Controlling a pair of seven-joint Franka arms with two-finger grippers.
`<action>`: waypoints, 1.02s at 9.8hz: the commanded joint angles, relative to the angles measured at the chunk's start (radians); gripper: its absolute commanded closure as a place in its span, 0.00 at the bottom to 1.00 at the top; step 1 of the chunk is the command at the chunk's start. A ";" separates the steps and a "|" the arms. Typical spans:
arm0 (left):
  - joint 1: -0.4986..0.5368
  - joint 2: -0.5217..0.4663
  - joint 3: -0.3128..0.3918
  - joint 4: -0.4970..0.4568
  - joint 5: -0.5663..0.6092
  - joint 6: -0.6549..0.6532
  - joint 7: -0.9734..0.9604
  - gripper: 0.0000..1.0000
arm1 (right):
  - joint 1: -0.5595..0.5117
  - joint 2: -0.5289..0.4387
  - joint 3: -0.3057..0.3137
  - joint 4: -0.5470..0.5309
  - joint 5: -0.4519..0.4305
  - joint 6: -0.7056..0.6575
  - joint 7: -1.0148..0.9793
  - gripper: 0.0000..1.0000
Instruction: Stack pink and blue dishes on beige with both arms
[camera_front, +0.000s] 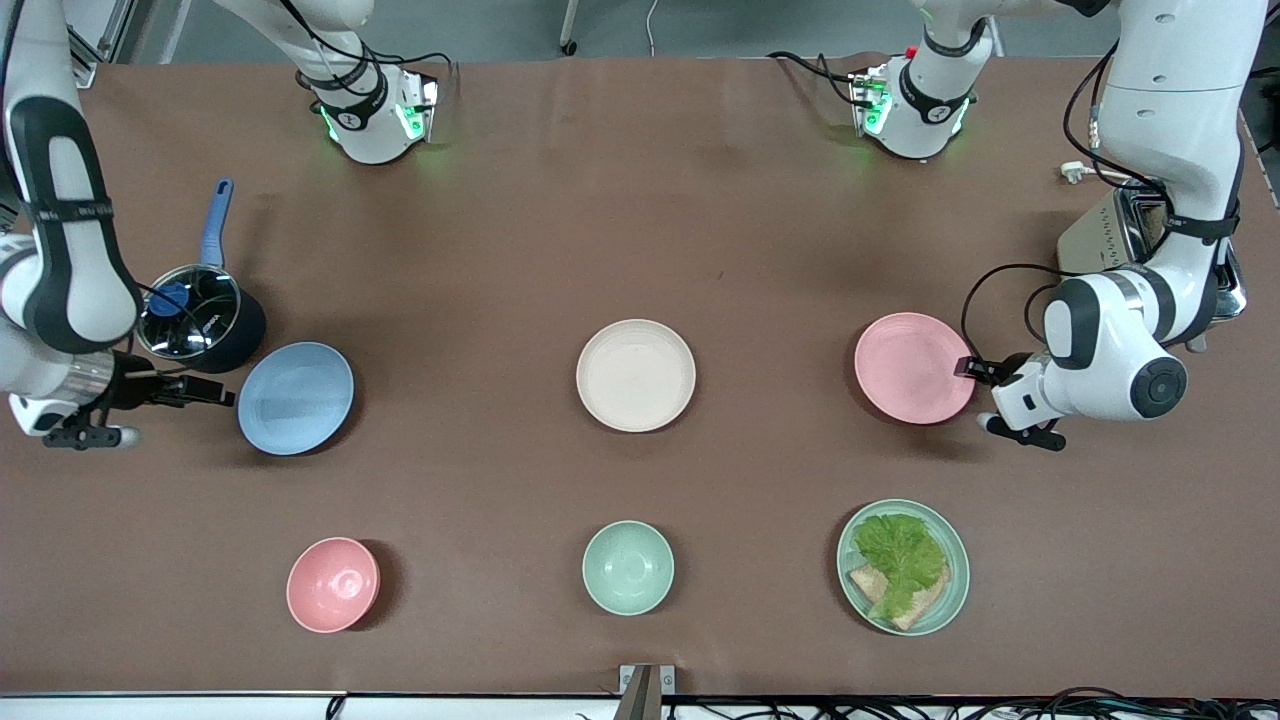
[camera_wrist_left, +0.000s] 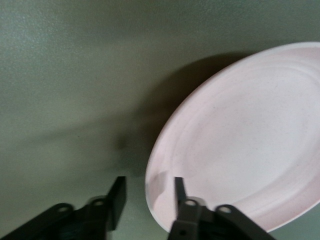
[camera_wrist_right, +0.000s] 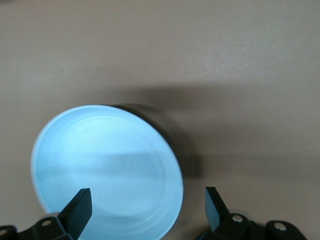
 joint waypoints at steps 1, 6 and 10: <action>-0.007 0.007 0.002 -0.021 -0.019 0.038 0.020 0.99 | -0.015 0.045 0.012 -0.006 0.068 0.040 -0.130 0.00; -0.005 -0.166 -0.204 0.002 -0.060 -0.060 -0.134 1.00 | -0.048 0.050 0.012 -0.084 0.103 0.067 -0.204 0.18; -0.020 -0.040 -0.528 0.132 -0.051 -0.025 -0.604 1.00 | -0.048 0.050 0.012 -0.112 0.160 0.065 -0.206 0.58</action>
